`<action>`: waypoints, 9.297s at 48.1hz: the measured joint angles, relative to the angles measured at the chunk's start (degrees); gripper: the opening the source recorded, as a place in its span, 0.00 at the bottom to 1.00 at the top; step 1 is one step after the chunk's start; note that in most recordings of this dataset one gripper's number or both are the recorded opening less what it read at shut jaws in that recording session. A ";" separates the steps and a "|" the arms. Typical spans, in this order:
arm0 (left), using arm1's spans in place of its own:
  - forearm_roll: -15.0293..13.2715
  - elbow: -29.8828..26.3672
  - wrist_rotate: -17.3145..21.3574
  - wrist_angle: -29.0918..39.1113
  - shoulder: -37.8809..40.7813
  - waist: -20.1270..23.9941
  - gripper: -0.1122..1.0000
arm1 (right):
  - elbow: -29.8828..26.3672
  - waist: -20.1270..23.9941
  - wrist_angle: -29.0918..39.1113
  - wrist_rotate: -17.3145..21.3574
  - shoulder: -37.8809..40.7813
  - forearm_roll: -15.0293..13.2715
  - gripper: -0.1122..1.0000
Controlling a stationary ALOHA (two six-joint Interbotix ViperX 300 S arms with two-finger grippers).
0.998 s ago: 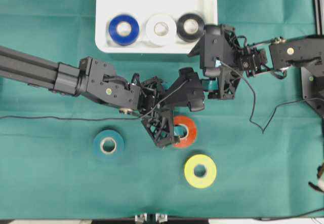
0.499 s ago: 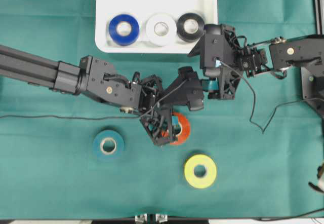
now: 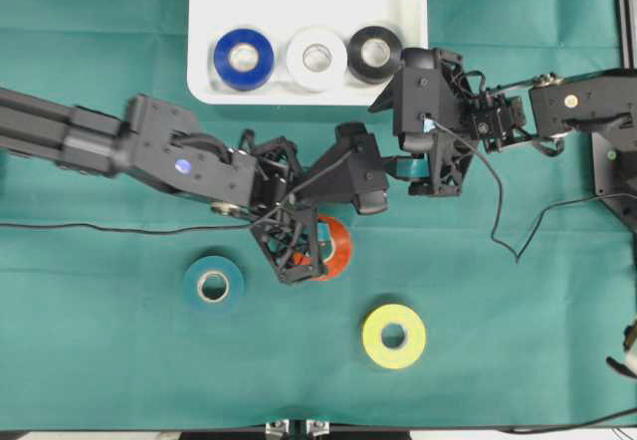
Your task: Put the tape alternately from left to right into the white case.
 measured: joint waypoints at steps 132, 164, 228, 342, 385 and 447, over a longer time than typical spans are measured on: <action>0.26 8.00 45.97 -20.57 -4.31 34.28 0.08 | 0.09 0.00 -0.79 0.70 0.00 0.09 0.86; 0.18 10.55 45.53 -20.74 -6.42 33.49 0.84 | 0.18 0.00 -0.79 0.70 0.00 0.09 0.86; -0.09 21.27 32.08 -20.57 -17.93 18.81 0.83 | 0.44 0.00 -0.70 0.79 0.00 0.18 0.86; -0.09 27.60 20.30 -20.74 -20.48 11.78 0.83 | 0.62 20.39 -2.46 10.55 0.00 0.44 0.86; -0.09 27.25 19.07 -20.74 -20.48 10.99 0.83 | -4.31 27.51 -3.69 18.19 11.43 0.44 0.86; -0.09 27.25 18.90 -20.57 -20.48 10.72 0.83 | -7.73 27.95 3.34 18.19 8.88 0.35 0.34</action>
